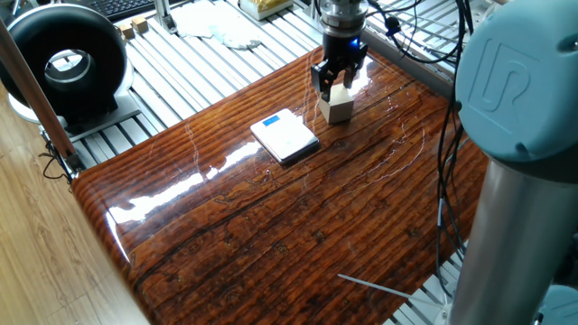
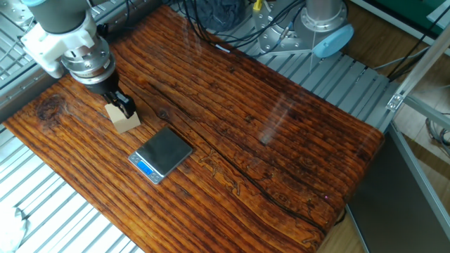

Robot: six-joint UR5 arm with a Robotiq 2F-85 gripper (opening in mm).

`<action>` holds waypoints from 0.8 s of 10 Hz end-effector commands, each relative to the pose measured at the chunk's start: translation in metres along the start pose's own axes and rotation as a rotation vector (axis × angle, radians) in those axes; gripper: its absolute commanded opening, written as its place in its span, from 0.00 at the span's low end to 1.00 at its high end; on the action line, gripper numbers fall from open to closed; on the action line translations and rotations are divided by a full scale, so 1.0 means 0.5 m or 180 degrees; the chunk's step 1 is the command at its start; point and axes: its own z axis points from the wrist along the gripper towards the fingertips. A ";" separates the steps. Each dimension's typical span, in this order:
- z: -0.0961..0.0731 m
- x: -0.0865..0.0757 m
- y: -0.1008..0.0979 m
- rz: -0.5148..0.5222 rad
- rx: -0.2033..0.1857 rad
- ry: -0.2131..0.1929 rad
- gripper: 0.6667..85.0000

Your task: Place the block on the scale

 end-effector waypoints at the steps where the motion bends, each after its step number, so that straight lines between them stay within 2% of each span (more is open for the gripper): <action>1: -0.011 0.000 0.003 0.0016 -0.0024 -0.0022 0.72; 3: -0.010 0.000 -0.001 0.0076 0.0006 -0.0014 0.72; 5: -0.010 0.007 -0.008 0.0286 0.0053 0.0029 0.72; 8: -0.003 -0.002 0.007 0.0508 -0.0039 0.0026 0.71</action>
